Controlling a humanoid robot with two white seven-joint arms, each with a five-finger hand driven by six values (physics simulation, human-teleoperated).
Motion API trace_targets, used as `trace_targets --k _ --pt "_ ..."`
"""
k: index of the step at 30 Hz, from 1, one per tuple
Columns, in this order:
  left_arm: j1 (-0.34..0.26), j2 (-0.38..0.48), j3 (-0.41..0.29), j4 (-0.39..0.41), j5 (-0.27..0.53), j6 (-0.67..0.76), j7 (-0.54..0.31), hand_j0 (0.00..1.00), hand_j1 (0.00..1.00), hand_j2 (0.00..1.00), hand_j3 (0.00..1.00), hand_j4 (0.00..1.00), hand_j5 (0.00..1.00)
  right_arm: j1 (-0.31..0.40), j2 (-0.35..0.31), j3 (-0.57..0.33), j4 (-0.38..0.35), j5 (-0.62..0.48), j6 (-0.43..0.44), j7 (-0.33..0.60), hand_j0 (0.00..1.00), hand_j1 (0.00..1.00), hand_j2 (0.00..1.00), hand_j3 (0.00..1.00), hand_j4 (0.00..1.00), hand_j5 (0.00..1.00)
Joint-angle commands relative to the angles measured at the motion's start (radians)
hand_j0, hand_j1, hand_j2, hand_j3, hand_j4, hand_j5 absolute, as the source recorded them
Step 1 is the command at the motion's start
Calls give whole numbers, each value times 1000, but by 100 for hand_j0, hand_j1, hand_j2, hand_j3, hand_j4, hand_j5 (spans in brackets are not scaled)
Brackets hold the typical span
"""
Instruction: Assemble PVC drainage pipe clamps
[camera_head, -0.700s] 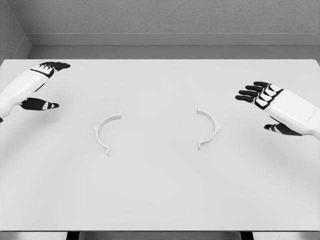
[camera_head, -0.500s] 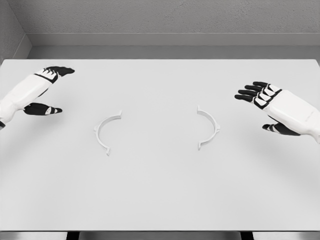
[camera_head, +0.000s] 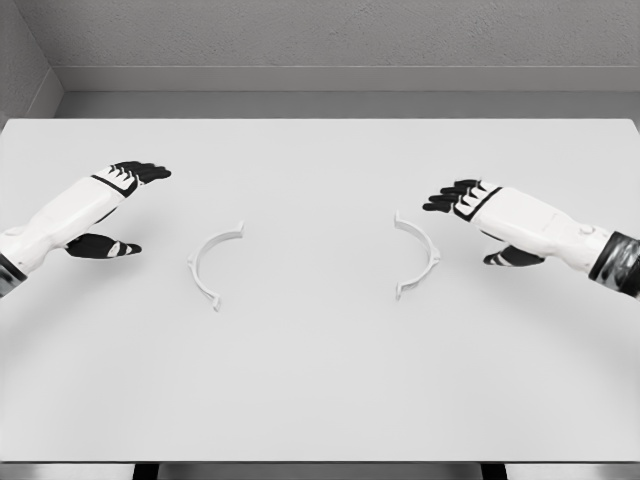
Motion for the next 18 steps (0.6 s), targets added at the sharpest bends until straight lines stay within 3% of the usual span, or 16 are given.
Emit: trace_targets --k 1,8,12,18 --pt "2 1 0 0 6 0 0 100 100 100 100 100 100 0 10 12 22 -7 2 12 100 100 100 100 100 100" --pt "3 -25 -3 -6 3 0 0 100 100 100 100 100 100 -89 78 50 140 -4 2 12 100 100 100 100 100 100" --pt "-6 -72 -49 5 -5 0 0 100 100 100 100 100 100 -112 104 59 197 10 2 10 100 100 100 100 100 100" --pt "-8 -86 -66 8 -7 0 0 100 100 100 100 100 100 -143 130 84 240 11 2 10 100 100 100 100 100 100"
